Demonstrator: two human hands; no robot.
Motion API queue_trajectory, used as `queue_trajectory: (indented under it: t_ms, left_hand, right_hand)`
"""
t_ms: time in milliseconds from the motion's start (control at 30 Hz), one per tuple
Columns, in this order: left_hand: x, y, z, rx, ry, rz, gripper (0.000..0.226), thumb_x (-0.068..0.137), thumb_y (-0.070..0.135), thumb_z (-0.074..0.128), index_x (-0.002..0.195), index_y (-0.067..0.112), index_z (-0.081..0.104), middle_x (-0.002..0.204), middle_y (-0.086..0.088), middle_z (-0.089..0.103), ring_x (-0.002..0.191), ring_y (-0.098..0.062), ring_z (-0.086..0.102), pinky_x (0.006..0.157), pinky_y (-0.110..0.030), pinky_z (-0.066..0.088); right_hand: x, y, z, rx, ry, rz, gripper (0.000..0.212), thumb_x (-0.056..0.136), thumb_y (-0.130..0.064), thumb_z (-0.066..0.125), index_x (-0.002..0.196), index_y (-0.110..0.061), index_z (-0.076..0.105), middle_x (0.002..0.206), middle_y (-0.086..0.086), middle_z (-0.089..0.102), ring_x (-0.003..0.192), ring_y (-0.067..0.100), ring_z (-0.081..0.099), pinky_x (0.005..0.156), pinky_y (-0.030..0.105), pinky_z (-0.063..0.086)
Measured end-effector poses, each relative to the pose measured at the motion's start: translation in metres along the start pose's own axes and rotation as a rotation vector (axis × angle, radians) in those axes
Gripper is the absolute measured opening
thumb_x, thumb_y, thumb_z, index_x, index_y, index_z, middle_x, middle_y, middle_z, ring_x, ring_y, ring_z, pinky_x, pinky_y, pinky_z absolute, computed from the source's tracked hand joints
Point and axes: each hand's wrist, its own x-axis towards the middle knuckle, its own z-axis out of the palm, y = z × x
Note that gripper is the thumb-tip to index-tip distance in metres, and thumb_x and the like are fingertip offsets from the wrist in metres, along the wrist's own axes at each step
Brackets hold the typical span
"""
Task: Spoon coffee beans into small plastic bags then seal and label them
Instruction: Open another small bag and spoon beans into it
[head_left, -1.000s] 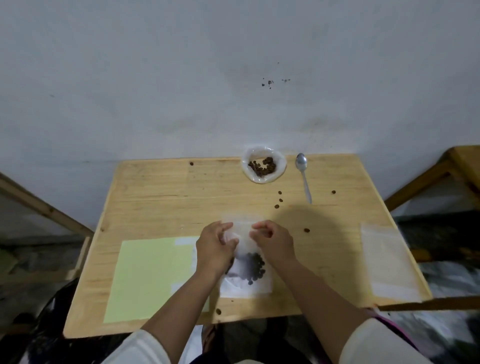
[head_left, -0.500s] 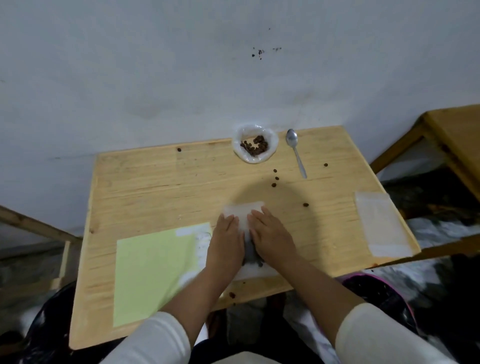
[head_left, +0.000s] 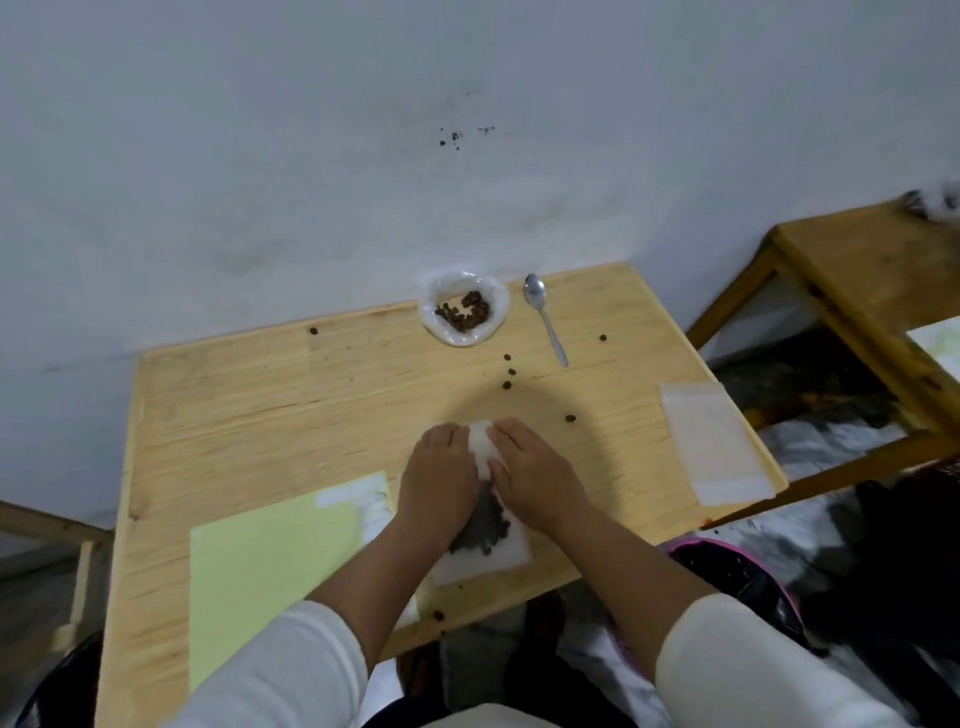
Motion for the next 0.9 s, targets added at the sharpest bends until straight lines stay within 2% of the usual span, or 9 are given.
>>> queue_trajectory:
  t_ms: [67, 167, 300, 433, 500, 600, 667, 767, 900]
  left_hand:
    - [0.015, 0.018, 0.000, -0.008, 0.018, 0.027, 0.034, 0.087, 0.006, 0.057, 0.119, -0.007, 0.057, 0.118, -0.022, 0.060, 0.112, -0.036, 0.055, 0.098, -0.039, 0.043]
    - [0.034, 0.045, 0.008, -0.047, 0.010, 0.054, 0.041, 0.095, 0.013, 0.045, 0.134, 0.002, 0.045, 0.136, -0.015, 0.048, 0.129, -0.026, 0.039, 0.106, -0.030, 0.030]
    - [0.056, 0.092, 0.033, -0.090, -0.034, 0.097, 0.042, 0.096, 0.017, 0.042, 0.137, 0.007, 0.041, 0.140, -0.009, 0.044, 0.129, -0.020, 0.036, 0.106, -0.027, 0.029]
    - [0.070, 0.136, 0.066, -0.088, -0.132, 0.135, 0.044, 0.097, 0.020, 0.041, 0.139, 0.009, 0.038, 0.140, -0.007, 0.042, 0.130, -0.019, 0.035, 0.106, -0.026, 0.028]
    - [0.076, 0.154, 0.083, -0.086, -0.182, 0.134, 0.045, 0.097, 0.021, 0.040, 0.141, 0.010, 0.035, 0.142, -0.006, 0.039, 0.132, -0.019, 0.032, 0.109, -0.026, 0.025]
    - [0.082, 0.176, 0.106, -0.105, -0.236, 0.124, 0.049, 0.096, 0.018, 0.040, 0.143, 0.008, 0.030, 0.145, -0.008, 0.034, 0.134, -0.020, 0.029, 0.110, -0.026, 0.023]
    - [0.085, 0.187, 0.118, -0.110, -0.249, 0.108, 0.052, 0.095, 0.017, 0.042, 0.144, 0.006, 0.028, 0.146, -0.010, 0.032, 0.134, -0.022, 0.029, 0.109, -0.026, 0.023]
    - [0.095, 0.199, 0.130, -0.120, -0.237, 0.071, 0.055, 0.093, 0.018, 0.046, 0.143, 0.004, 0.029, 0.144, -0.014, 0.034, 0.132, -0.025, 0.032, 0.109, -0.028, 0.024]
    - [0.116, 0.212, 0.135, -0.232, -0.164, -0.018, 0.050, 0.094, 0.017, 0.046, 0.141, 0.005, 0.033, 0.139, -0.014, 0.043, 0.128, -0.027, 0.039, 0.106, -0.024, 0.025]
  right_hand:
    - [-0.001, 0.018, -0.014, -0.035, 0.036, 0.026, 0.043, 0.087, -0.023, 0.040, 0.109, 0.006, 0.062, 0.110, 0.021, 0.064, 0.103, 0.030, 0.063, 0.089, 0.031, 0.050]
    - [-0.004, 0.052, -0.031, -0.045, 0.107, 0.097, 0.051, 0.092, -0.029, 0.036, 0.127, 0.005, 0.051, 0.132, 0.020, 0.052, 0.124, 0.030, 0.049, 0.103, 0.035, 0.041]
    - [-0.019, 0.115, -0.056, -0.089, 0.194, 0.237, 0.049, 0.098, -0.027, 0.039, 0.142, -0.005, 0.035, 0.150, 0.010, 0.032, 0.138, 0.021, 0.031, 0.107, 0.029, 0.032]
    - [-0.039, 0.175, -0.069, -0.126, 0.237, 0.343, 0.053, 0.097, -0.034, 0.032, 0.141, -0.003, 0.035, 0.147, 0.012, 0.035, 0.136, 0.024, 0.033, 0.109, 0.037, 0.035]
    - [-0.047, 0.202, -0.069, -0.138, 0.195, 0.400, 0.052, 0.097, -0.029, 0.035, 0.143, -0.003, 0.030, 0.149, 0.012, 0.031, 0.137, 0.024, 0.031, 0.109, 0.037, 0.034]
    - [-0.054, 0.235, -0.060, -0.142, 0.130, 0.414, 0.068, 0.091, -0.043, 0.014, 0.145, -0.003, 0.024, 0.152, 0.013, 0.025, 0.140, 0.024, 0.024, 0.113, 0.036, 0.028]
    - [-0.057, 0.250, -0.053, -0.111, 0.129, 0.421, 0.078, 0.083, -0.046, 0.008, 0.142, 0.000, 0.031, 0.148, 0.016, 0.032, 0.138, 0.027, 0.030, 0.111, 0.039, 0.032]
    - [-0.062, 0.251, -0.055, -0.053, 0.144, 0.428, 0.061, 0.085, -0.035, 0.030, 0.124, 0.005, 0.053, 0.128, 0.022, 0.055, 0.116, 0.033, 0.057, 0.092, 0.043, 0.049]
    - [-0.067, 0.255, -0.049, -0.005, 0.169, 0.372, 0.058, 0.086, -0.033, 0.036, 0.125, 0.007, 0.051, 0.129, 0.025, 0.053, 0.116, 0.036, 0.055, 0.093, 0.048, 0.047]
